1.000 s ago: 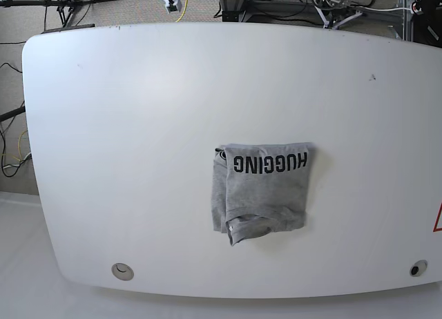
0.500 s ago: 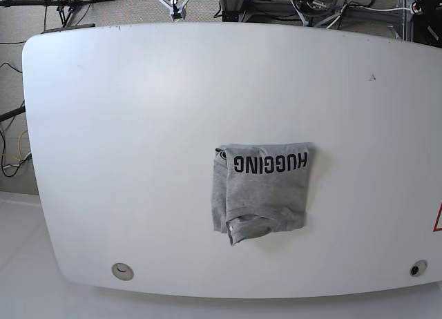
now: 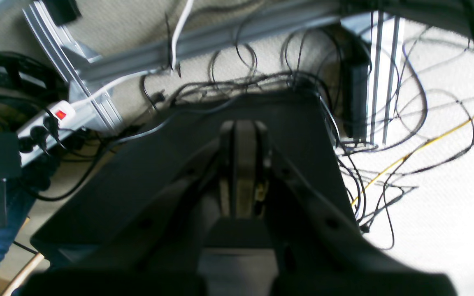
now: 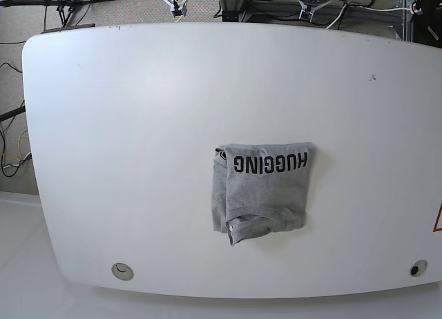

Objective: Fold the T-shirt properly

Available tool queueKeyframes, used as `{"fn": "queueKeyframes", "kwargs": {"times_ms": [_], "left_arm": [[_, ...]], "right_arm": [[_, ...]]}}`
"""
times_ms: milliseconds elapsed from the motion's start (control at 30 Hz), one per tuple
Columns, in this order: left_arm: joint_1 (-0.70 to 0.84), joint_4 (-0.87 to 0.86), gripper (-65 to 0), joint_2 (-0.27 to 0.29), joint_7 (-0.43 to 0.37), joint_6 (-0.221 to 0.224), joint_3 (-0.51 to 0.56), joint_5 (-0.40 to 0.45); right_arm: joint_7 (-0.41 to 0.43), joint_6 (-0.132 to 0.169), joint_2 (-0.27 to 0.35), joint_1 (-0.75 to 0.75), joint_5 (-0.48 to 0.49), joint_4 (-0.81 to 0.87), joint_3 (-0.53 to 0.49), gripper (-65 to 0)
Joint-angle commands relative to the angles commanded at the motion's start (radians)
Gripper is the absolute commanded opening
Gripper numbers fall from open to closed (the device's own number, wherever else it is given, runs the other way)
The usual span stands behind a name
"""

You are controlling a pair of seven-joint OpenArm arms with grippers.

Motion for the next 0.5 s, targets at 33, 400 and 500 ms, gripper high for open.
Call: {"fn": "queueKeyframes", "kwargs": {"times_ms": [33,400,500], "left_arm": [[0.0,0.0,-65.0,0.0,0.0,0.0,0.0,0.0],[0.02,0.0,-65.0,-0.003,0.0,0.0,0.0,0.002],[0.026,0.0,-65.0,-0.015,0.0,0.0,0.002,0.002]], "right_arm": [[0.0,0.002,0.0,0.0,0.0,0.0,0.0,-65.0],[0.0,-0.002,0.005,0.0,0.0,0.0,0.0,-65.0],[0.0,-0.002,0.005,-0.005,0.0,0.0,0.0,-65.0]]}}
